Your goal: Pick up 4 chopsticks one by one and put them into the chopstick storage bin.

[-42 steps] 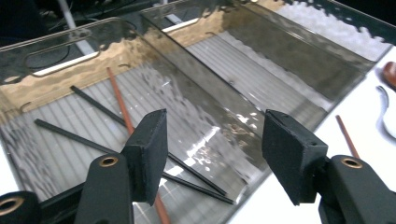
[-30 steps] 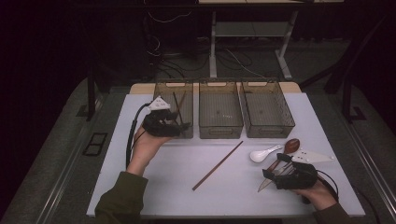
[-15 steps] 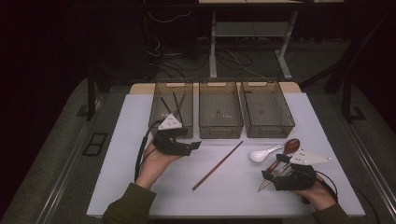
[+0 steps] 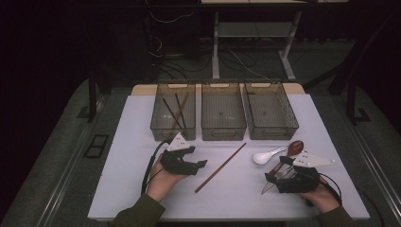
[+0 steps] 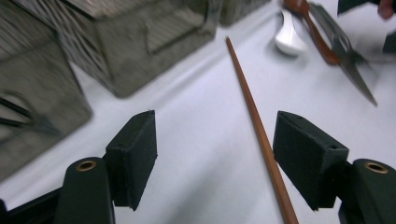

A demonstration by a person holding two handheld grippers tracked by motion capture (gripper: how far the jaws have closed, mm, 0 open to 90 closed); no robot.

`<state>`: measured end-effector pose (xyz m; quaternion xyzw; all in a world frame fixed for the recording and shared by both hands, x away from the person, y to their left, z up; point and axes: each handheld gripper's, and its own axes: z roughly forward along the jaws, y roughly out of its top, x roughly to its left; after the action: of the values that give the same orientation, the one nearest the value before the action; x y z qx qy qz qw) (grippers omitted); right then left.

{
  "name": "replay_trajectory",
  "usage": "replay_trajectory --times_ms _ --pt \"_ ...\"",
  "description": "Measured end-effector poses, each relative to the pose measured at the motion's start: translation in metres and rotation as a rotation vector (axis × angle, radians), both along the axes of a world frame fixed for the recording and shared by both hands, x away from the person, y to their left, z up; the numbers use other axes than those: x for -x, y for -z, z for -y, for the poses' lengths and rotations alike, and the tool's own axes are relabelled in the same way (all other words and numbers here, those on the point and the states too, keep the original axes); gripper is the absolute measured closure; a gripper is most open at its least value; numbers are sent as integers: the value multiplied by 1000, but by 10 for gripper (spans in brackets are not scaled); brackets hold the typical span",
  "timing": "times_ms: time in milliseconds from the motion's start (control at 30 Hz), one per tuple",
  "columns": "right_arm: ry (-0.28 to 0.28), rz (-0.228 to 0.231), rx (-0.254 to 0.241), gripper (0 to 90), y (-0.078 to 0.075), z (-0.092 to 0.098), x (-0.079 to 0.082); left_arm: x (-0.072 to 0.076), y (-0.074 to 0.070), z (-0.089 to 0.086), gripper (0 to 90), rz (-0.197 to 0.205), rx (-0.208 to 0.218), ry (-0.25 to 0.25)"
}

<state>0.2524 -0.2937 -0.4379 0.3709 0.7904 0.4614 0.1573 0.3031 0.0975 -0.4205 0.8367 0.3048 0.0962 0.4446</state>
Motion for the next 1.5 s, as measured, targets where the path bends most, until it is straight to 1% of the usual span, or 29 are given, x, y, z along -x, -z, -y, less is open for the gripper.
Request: replay_trajectory --times_ms 33,100,200,333,467,633,733,767,900,967,1000,1067,1100,1200,1300,1467,1500 --pt "0 0 0 110 0 0 0 0 1 1 306 4 -3 0" --pt "0 0 0 110 0 -1 0 1 3 2 326 -5 10 4" --pt "-3 1 2 110 0 -2 0 2 5 5 353 -7 2 6" --pt "-4 -1 5 110 0 -2 -1 3 7 9 418 -16 7 9" --pt "-3 -2 5 110 0 -2 -1 5 9 17 457 -26 1 26" --pt "-1 -1 2 111 0 -2 -1 9 12 27 525 -19 -19 52" --pt "-1 -2 0 110 0 -2 -1 10 15 33 564 -34 -17 57" --pt "-1 -1 0 110 0 -2 -2 10 16 34 575 -33 -26 64" --pt "-3 0 2 110 0 -2 -2 10 17 40 628 -49 -26 71" --pt "-3 0 1 110 0 -2 -2 10 19 42 660 -54 -40 90" --pt "-3 -1 1 110 0 -2 -2 10 20 45 671 -62 -36 89" --pt "-3 -2 3 110 1 -2 -2 10 21 47 690 -68 -54 94" --pt "-4 -2 4 110 1 -2 -2 9 22 48 699 -74 -52 97" --pt "-5 -2 4 110 1 -2 -2 9 24 52 714 -72 -80 104" --pt "-5 -1 4 110 1 -2 -2 8 27 55 730 -71 -89 104" --pt "-5 -1 4 110 1 -2 -2 8 30 58 764 -68 -117 107" --pt "-5 -1 5 110 1 -2 -2 8 30 58 771 -61 -120 107"
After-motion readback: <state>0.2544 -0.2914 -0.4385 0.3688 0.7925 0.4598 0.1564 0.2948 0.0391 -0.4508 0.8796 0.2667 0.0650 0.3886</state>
